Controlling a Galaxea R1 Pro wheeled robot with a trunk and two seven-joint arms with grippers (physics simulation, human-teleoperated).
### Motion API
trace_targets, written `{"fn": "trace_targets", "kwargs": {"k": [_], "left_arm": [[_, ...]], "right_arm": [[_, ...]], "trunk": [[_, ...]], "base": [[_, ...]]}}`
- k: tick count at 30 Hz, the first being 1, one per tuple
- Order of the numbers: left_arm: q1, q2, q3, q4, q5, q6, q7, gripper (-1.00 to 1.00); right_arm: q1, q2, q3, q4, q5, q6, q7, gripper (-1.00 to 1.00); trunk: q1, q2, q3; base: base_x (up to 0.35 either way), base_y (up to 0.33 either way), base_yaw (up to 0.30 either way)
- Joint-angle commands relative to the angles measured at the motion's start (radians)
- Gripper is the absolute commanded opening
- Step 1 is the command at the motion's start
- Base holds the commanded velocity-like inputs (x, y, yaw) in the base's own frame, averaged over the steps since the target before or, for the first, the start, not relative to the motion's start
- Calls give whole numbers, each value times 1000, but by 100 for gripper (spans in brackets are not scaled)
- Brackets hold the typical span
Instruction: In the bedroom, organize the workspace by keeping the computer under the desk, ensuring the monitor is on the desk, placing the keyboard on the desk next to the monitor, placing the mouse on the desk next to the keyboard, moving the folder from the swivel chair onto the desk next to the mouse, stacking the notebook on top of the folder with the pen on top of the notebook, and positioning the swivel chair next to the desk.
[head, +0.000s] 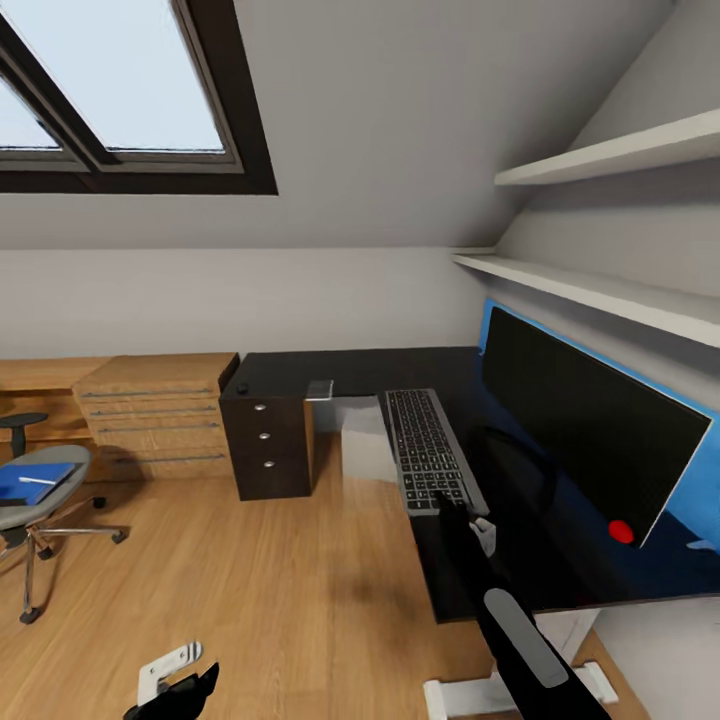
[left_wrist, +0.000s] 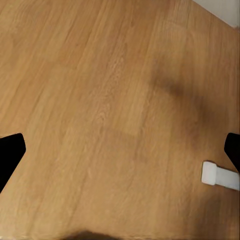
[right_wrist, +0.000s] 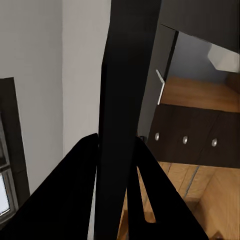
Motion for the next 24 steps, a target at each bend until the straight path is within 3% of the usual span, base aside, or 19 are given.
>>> {"fn": "trace_targets", "kwargs": {"k": [1,3,4,7,10,19,24], "left_arm": [[0,0,5,-1,6,8,-5,100],[0,1,5,-1,6,8,-6,100],[0,2,21,0,7,7,-5,100],[0,1,58,-1,7,5,-6,100],[0,0,71,-1,6,6,-6,100],[0,1,74,-1,6,6,-8,100],[0,2,74,-1,6,5,-8,100]], "right_arm": [[-1,-3,4,1,-11,-7,8,-100],[-1,-5,1,9,-11,-6,8,-100],[-1,-6,-24,45,-11,-3,7,-100],[-3,-6,-32,82,-11,7,7,-100],[-6,-14,-35,121,-10,33,11,-100],[-9,-24,-36,138,-9,78,11,-100],[-11,-24,-36,164,-10,90,9,-100]], "trunk": [[0,-1,-1],[0,-1,-1],[0,-1,-1],[0,-1,-1],[0,-1,-1],[0,-1,-1],[0,-1,-1]], "base": [[-50,-43,0],[-28,-24,0],[-3,-14,0],[-1,-143,0],[0,-267,0],[7,-144,0],[216,-9,0]]}}
